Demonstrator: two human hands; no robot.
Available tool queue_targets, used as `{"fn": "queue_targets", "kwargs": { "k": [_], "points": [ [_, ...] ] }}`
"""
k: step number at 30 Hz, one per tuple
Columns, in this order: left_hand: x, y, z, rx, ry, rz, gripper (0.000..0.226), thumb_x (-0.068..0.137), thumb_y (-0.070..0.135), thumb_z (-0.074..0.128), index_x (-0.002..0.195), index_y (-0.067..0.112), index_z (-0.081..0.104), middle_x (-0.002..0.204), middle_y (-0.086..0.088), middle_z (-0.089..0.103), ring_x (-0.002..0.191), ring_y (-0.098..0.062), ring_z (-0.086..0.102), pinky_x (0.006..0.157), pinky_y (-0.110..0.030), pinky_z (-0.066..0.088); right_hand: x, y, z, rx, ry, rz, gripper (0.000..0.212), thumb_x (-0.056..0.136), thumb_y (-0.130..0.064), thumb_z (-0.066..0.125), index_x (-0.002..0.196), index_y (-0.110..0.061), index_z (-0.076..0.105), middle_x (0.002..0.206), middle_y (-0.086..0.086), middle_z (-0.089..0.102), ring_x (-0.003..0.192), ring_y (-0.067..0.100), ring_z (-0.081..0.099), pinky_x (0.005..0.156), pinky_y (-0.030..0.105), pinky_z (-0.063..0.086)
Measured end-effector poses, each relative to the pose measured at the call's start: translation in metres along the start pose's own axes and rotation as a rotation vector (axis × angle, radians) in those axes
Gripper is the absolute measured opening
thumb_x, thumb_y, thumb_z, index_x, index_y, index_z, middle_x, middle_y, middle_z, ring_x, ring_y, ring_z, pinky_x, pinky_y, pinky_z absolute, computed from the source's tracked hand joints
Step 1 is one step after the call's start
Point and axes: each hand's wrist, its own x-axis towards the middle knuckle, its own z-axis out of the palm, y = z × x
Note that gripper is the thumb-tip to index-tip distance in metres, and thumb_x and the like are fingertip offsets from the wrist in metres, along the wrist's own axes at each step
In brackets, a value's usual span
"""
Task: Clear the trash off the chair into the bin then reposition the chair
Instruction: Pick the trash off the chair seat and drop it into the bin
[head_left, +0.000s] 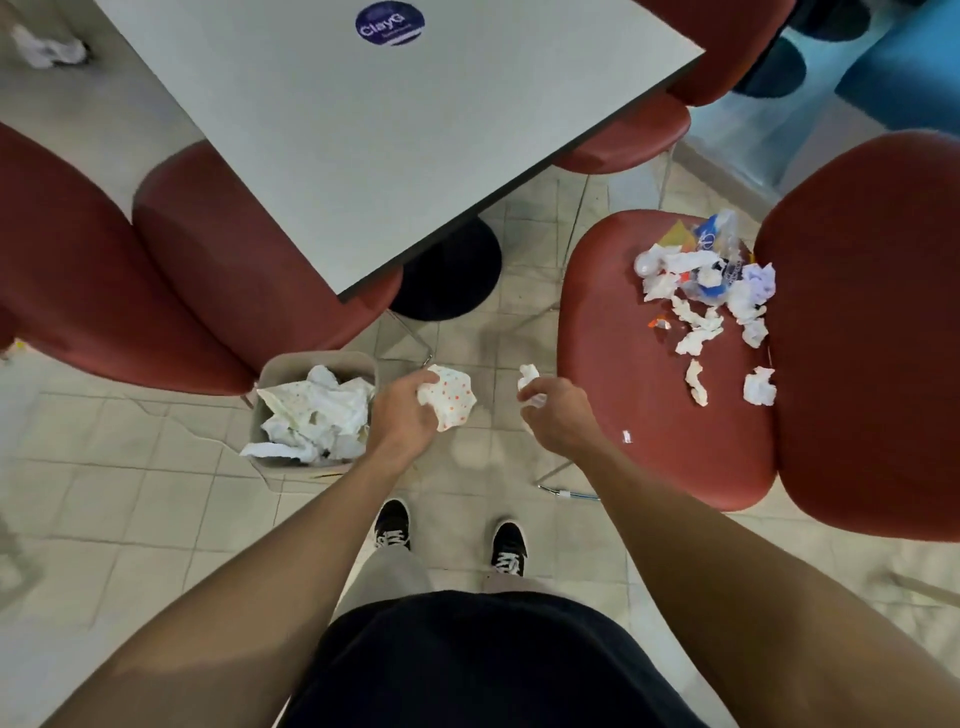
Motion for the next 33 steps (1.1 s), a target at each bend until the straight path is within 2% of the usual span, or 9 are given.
{"fn": "queue_targets", "kwargs": {
  "k": [3, 7, 9, 14, 18, 24, 27, 31, 33],
  "points": [
    [0.007, -0.034, -0.023, -0.019, 0.012, -0.070, 0.040, 0.085, 0.001, 0.053, 0.118, 0.021, 0.064, 0.118, -0.010, 0.063, 0.104, -0.026, 0.058, 0.084, -0.022, 0.041, 0.006, -0.027, 0.030, -0.008, -0.044, -0.030, 0.020, 0.086, -0.005, 0.056, 0.095, -0.014, 0.071, 0.126, 0.009, 0.063, 0.095, 0.023, 0.063, 0.073, 0.024, 0.048],
    [0.018, -0.077, -0.056, -0.040, 0.024, -0.132, 0.043, 0.084, -0.003, 0.051, 0.118, 0.021, 0.063, 0.111, -0.011, 0.065, 0.092, -0.024, 0.060, 0.073, -0.021, 0.042, 0.015, -0.066, 0.076, -0.025, -0.088, 0.015, 0.018, 0.083, -0.003, 0.053, 0.085, -0.014, 0.068, 0.094, 0.006, 0.065, 0.077, 0.023, 0.062, 0.060, 0.025, 0.050],
    [0.024, -0.095, -0.072, -0.066, 0.037, -0.157, 0.045, 0.083, -0.004, 0.051, 0.121, 0.019, 0.061, 0.109, -0.013, 0.064, 0.092, -0.026, 0.059, 0.072, -0.021, 0.041, 0.017, -0.087, 0.099, -0.043, -0.110, 0.013, 0.020, 0.083, -0.002, 0.052, 0.088, -0.012, 0.069, 0.087, 0.004, 0.061, 0.074, 0.023, 0.060, 0.063, 0.028, 0.051],
    [0.046, -0.140, -0.105, -0.090, 0.070, -0.196, 0.047, 0.080, -0.004, 0.052, 0.122, 0.018, 0.060, 0.109, -0.015, 0.063, 0.097, -0.030, 0.059, 0.080, -0.027, 0.045, 0.022, -0.135, 0.155, -0.110, -0.155, -0.034, 0.021, 0.082, -0.005, 0.052, 0.092, -0.014, 0.068, 0.099, 0.011, 0.068, 0.089, 0.028, 0.064, 0.076, 0.033, 0.054],
    [0.064, -0.163, -0.117, -0.081, 0.067, -0.212, 0.045, 0.081, -0.003, 0.054, 0.120, 0.016, 0.061, 0.112, -0.014, 0.062, 0.099, -0.028, 0.059, 0.079, -0.023, 0.041, 0.030, -0.157, 0.186, -0.151, -0.187, -0.056, 0.021, 0.080, -0.004, 0.056, 0.094, -0.013, 0.068, 0.104, 0.009, 0.068, 0.091, 0.024, 0.061, 0.070, 0.022, 0.042],
    [0.082, -0.178, -0.124, -0.112, 0.028, -0.156, 0.042, 0.082, 0.009, 0.067, 0.123, 0.016, 0.061, 0.120, -0.012, 0.061, 0.107, -0.024, 0.058, 0.093, -0.028, 0.044, 0.047, -0.178, 0.205, -0.128, -0.209, -0.055, 0.023, 0.086, -0.016, 0.061, 0.108, -0.020, 0.066, 0.119, 0.005, 0.057, 0.098, 0.021, 0.059, 0.076, 0.020, 0.038],
    [0.085, -0.179, -0.126, -0.082, -0.005, -0.157, 0.045, 0.081, 0.019, 0.069, 0.125, 0.018, 0.060, 0.126, -0.008, 0.055, 0.119, -0.022, 0.049, 0.099, -0.025, 0.035, 0.050, -0.179, 0.206, -0.142, -0.189, -0.047, 0.027, 0.087, -0.018, 0.061, 0.113, -0.022, 0.064, 0.125, 0.004, 0.052, 0.103, 0.019, 0.057, 0.081, 0.019, 0.039],
    [0.087, -0.178, -0.121, -0.069, -0.056, -0.150, 0.042, 0.080, 0.022, 0.069, 0.122, 0.021, 0.061, 0.129, -0.006, 0.053, 0.118, -0.019, 0.049, 0.092, -0.021, 0.034, 0.047, -0.170, 0.197, -0.170, -0.175, -0.024, 0.029, 0.085, -0.018, 0.061, 0.114, -0.018, 0.065, 0.124, 0.008, 0.056, 0.091, 0.022, 0.061, 0.079, 0.022, 0.044],
    [0.090, -0.170, -0.116, -0.066, -0.083, -0.130, 0.040, 0.079, 0.023, 0.070, 0.118, 0.023, 0.063, 0.126, -0.004, 0.056, 0.112, -0.017, 0.054, 0.088, -0.022, 0.039, 0.044, -0.164, 0.187, -0.173, -0.151, -0.015, 0.030, 0.084, -0.018, 0.061, 0.114, -0.017, 0.064, 0.124, 0.010, 0.057, 0.095, 0.024, 0.061, 0.081, 0.024, 0.046]
  ]
}}
